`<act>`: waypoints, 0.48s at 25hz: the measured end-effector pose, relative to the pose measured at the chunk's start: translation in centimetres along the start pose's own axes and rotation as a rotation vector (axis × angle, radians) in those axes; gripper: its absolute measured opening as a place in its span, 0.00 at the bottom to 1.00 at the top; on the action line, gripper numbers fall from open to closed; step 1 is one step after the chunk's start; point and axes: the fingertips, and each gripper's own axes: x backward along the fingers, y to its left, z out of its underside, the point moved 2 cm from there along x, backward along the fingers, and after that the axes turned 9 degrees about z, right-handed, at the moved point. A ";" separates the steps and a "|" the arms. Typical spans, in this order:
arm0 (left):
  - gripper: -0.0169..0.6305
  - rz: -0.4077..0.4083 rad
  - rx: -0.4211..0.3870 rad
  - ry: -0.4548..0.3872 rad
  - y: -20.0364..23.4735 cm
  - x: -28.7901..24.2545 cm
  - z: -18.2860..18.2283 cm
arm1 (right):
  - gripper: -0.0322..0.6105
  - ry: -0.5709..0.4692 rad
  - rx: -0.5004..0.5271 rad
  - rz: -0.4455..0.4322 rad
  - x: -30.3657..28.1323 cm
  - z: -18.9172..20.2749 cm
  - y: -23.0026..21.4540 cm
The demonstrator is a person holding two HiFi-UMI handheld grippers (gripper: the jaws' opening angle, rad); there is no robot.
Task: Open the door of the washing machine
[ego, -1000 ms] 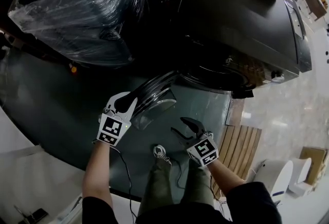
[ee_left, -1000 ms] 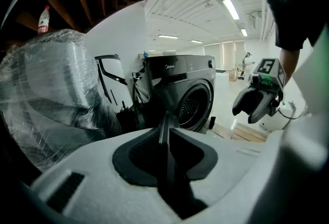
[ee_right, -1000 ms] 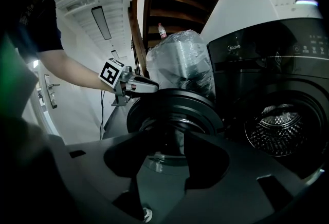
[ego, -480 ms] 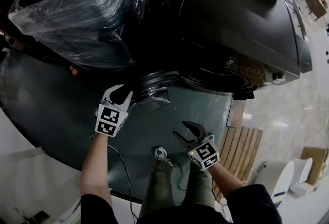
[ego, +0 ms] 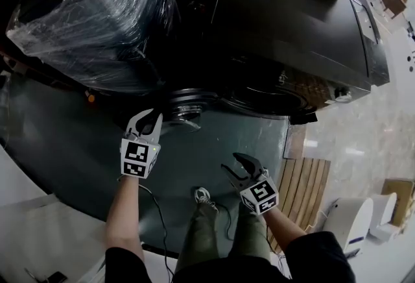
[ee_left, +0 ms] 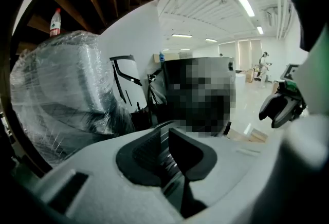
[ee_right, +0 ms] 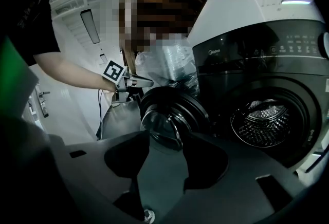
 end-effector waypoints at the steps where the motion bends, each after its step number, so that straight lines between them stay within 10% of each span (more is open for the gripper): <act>1: 0.10 -0.002 -0.009 -0.019 -0.6 0.3 -0.7 | 0.37 -0.010 -0.009 0.012 0.5 -0.4 -0.3; 7: 0.06 -0.012 -0.021 -0.116 -5.0 2.0 -5.1 | 0.33 -0.005 -0.011 0.054 4.0 -2.8 -1.2; 12: 0.05 -0.027 0.020 -0.173 -8.8 3.6 -7.7 | 0.09 -0.084 0.007 0.152 7.3 -5.2 -2.9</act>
